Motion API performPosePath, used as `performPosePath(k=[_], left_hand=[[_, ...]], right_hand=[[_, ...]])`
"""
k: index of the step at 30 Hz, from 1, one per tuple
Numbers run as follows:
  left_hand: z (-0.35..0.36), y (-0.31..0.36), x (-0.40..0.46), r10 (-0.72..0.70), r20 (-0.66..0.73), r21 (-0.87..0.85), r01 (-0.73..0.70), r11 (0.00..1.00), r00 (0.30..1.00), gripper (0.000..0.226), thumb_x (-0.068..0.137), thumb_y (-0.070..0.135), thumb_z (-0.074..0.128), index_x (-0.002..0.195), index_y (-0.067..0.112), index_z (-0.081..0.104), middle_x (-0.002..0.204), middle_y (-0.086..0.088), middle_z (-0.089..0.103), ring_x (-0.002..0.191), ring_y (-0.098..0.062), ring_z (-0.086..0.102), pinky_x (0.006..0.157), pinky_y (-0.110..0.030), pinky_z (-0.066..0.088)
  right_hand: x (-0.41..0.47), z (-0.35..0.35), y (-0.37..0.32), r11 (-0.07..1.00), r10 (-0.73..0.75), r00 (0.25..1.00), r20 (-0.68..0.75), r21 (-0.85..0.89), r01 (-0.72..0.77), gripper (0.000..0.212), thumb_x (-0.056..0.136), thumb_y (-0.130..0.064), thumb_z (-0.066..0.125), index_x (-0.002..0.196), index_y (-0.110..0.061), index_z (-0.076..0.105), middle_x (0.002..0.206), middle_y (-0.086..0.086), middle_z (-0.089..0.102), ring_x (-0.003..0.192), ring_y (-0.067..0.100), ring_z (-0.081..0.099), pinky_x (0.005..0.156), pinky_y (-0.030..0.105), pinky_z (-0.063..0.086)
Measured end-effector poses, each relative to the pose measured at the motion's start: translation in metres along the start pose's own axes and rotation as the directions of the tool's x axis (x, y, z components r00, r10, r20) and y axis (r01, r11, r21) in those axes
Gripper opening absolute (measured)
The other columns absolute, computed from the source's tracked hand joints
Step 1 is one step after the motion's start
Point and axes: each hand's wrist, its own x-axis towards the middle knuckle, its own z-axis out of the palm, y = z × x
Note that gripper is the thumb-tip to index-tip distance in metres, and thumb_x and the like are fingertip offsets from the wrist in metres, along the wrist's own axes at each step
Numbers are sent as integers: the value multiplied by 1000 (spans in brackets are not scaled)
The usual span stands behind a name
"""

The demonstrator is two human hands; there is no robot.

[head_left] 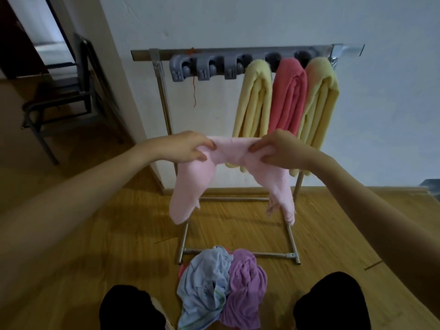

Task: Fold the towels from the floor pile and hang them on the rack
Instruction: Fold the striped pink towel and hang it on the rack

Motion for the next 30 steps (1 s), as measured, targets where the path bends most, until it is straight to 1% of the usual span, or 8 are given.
performPosePath(k=[5, 10, 13, 17, 21, 24, 27, 30], left_hand=[[-36, -10, 25, -30, -251, 96, 55, 994, 968, 70, 83, 21, 70, 143, 25, 36, 136, -5, 44, 118, -21, 45, 87, -27, 38], [-58, -12, 49, 45, -635, 151, 68, 986, 771, 65, 81, -5, 57, 138, 23, 41, 121, -11, 55, 102, -29, 57, 77, -38, 50], [-68, -12, 68, -7, -733, 153, 175, 973, 680, 62, 77, -10, 55, 132, 18, 46, 115, -11, 54, 94, -32, 58, 66, -41, 50], [-77, -20, 96, -23, -746, 168, 221, 961, 665, 65, 75, -10, 62, 133, 14, 45, 124, -9, 51, 104, -31, 55, 74, -41, 54], [-76, -24, 125, -33, -750, 148, 216, 965, 660, 67, 75, -9, 64, 134, 14, 43, 122, -10, 52, 92, -30, 61, 69, -39, 54], [-78, -29, 142, -8, -701, 160, 168, 973, 713, 57, 82, 0, 59, 135, 7, 40, 129, -15, 48, 102, -33, 57, 79, -41, 51], [-76, -33, 149, 24, -689, 153, 114, 982, 725, 66, 82, -1, 59, 140, 16, 32, 126, -10, 48, 76, -29, 60, 58, -39, 52], [-68, -34, 151, 28, -683, 156, 108, 982, 730, 75, 82, -4, 60, 143, 21, 26, 130, -9, 46, 73, -26, 60, 55, -40, 54]], right_hand=[[37, -18, -3, 1000, 1, 927, -374, 4, 0, 31, 81, -3, 55, 105, -13, 74, 99, 8, 73, 80, 18, 66, 71, 29, 53], [73, -33, -18, 991, 119, 780, -614, 127, -51, 28, 74, -8, 64, 100, -13, 75, 93, 12, 71, 85, 28, 65, 72, 39, 52], [104, -31, -20, 984, 180, 718, -673, 123, -131, 37, 73, -8, 59, 108, -17, 71, 100, 11, 64, 94, 30, 59, 71, 29, 45], [134, -23, -21, 969, 223, 605, -764, 104, -225, 39, 75, -5, 51, 110, -18, 63, 100, 3, 58, 92, 27, 57, 67, 28, 41], [143, -14, -26, 964, 222, 548, -806, 97, -248, 49, 78, 2, 50, 125, -13, 53, 115, 7, 54, 100, 24, 50, 70, 24, 33], [154, -4, -21, 945, 217, 563, -797, 28, -325, 54, 78, 3, 52, 130, -12, 47, 125, 7, 49, 100, 24, 48, 74, 22, 27], [171, 5, -14, 938, 247, 597, -763, 34, -345, 62, 75, 7, 52, 133, -10, 44, 139, 8, 41, 105, 25, 48, 79, 30, 40], [184, 18, -9, 950, 226, 610, -759, 33, -311, 70, 74, 11, 52, 141, -5, 37, 153, 11, 28, 121, 30, 47, 91, 40, 45]])
